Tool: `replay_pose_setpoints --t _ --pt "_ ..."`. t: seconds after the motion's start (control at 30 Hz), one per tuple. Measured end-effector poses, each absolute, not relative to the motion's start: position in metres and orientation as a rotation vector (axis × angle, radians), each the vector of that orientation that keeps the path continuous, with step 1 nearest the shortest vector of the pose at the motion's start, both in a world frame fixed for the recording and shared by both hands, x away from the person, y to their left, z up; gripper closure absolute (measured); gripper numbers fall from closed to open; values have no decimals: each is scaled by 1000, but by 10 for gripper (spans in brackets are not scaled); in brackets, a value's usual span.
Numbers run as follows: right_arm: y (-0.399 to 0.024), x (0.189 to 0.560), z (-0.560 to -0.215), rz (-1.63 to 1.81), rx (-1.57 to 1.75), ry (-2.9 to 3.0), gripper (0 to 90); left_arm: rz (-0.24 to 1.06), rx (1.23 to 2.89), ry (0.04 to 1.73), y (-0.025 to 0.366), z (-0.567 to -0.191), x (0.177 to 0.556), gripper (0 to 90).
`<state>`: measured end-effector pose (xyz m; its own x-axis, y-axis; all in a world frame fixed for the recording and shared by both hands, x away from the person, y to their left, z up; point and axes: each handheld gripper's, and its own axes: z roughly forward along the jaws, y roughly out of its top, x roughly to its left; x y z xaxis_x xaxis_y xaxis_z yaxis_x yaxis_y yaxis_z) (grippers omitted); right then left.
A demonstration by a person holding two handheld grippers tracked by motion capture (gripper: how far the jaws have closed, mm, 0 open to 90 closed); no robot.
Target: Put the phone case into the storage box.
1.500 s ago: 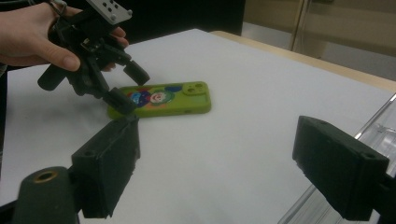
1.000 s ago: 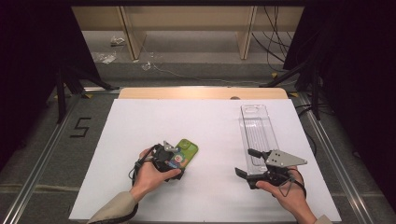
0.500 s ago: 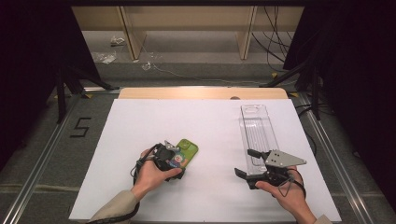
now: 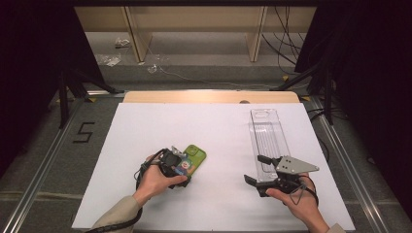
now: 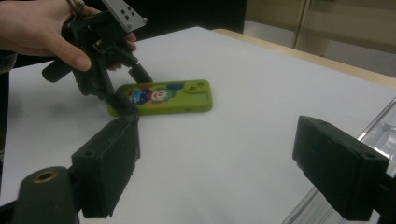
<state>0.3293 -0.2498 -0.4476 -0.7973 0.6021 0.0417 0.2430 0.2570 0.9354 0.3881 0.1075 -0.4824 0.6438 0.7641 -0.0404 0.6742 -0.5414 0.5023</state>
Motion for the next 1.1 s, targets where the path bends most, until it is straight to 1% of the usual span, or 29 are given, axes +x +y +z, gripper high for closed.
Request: replay_pose_setpoints --t 0.27,0.57,1.1 --pt "-250 329 -448 1552 776 2211 160 242 2407 1132 106 -481 390 115" --pt "-249 330 -448 1552 773 2212 160 264 2398 1184 103 -480 388 145" --pt "-249 329 -448 1554 774 2214 160 262 2392 1190 104 -480 388 159"
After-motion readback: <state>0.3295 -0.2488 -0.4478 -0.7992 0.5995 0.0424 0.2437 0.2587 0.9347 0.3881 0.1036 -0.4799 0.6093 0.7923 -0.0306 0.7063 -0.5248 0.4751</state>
